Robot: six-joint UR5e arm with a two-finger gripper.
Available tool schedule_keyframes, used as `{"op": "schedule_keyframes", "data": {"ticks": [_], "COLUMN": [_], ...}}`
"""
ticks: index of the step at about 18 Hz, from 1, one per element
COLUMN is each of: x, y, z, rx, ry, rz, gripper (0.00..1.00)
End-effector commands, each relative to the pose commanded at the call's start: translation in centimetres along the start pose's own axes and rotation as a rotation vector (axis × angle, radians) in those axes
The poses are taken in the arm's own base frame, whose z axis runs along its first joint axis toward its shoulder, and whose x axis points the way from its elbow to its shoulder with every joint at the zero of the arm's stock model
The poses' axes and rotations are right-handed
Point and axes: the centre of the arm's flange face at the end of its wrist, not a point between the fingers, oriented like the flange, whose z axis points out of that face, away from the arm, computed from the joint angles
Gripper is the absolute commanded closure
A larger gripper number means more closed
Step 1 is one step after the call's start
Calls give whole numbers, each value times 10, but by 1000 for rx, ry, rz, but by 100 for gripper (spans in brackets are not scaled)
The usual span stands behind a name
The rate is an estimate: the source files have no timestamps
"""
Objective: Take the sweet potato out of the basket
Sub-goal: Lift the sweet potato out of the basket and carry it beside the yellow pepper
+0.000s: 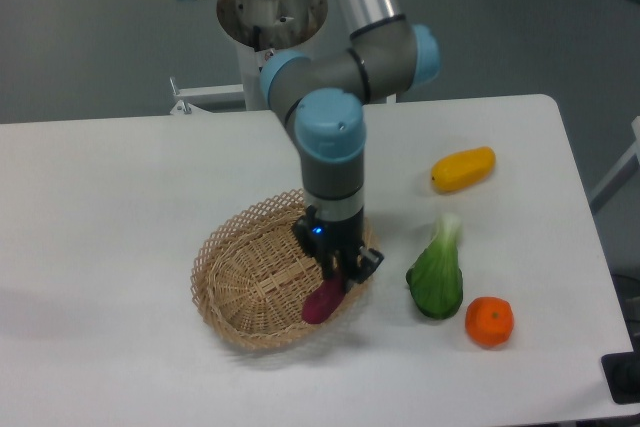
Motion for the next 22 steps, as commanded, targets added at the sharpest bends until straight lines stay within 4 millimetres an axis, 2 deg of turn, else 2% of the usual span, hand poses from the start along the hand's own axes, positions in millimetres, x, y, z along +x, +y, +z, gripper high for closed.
{"op": "schedule_keyframes", "data": {"ticks": [2,6,8,12,15,22], "x": [-23,-58,-69,-80,-85,-86], "y": [22,76,102,145,166,169], "z": [-23,-51,-56,-71,-78,-79], "rx": [1,9,6,-14,-21,-23], "ry": [8,18,24,54,59,63], "rz": [12,53,86,154,184,195], "gripper": [87,87,87,87,87,87]}}
